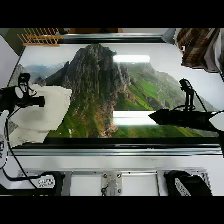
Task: Fold the clothes and pants, and hang the long-sleeved shirts on hangers.
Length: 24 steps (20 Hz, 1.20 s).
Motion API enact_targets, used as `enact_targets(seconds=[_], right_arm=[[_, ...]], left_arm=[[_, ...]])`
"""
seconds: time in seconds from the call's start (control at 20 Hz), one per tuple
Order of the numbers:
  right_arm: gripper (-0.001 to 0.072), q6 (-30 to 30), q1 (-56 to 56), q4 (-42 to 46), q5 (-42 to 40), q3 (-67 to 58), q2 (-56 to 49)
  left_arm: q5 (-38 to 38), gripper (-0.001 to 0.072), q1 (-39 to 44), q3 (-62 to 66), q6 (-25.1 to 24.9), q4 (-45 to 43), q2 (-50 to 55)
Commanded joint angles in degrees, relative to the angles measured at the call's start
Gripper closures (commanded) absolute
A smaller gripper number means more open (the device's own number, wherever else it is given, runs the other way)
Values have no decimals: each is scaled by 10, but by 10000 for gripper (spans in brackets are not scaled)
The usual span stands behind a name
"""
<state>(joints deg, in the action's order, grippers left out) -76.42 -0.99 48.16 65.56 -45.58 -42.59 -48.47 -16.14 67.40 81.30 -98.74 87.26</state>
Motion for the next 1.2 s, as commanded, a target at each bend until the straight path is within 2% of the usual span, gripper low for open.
enact_targets(seconds=[0.0,0.1,0.15,0.25,0.3,0.35,0.5,0.65,0.8,0.95,1.15], right_arm=[[696,0,0,0,0,0,0],[696,0,0,0,0,0,0],[696,0,0,-3,0,0,0],[696,0,0,-16,1,0,0],[696,0,0,-26,4,0,0],[696,0,0,-42,10,0,0],[697,33,2,-50,-14,-13,0],[698,25,14,62,-56,-76,0],[697,-30,17,208,-78,-141,0],[697,-64,17,225,-103,-163,1],[697,-77,17,217,-101,-164,1]], left_arm=[[-8,-7,4,29,20,-57,70],[-22,-4,4,40,30,-57,84],[-31,126,4,45,40,-57,87],[-48,448,4,57,64,-56,86],[-59,671,4,66,67,-52,82],[-65,696,7,76,68,-40,72],[-69,696,55,124,66,-14,8],[-82,696,153,163,35,46,-78],[-78,696,284,150,-5,136,-144],[-53,695,432,128,-10,148,-152],[3,695,578,153,-9,146,-80]])
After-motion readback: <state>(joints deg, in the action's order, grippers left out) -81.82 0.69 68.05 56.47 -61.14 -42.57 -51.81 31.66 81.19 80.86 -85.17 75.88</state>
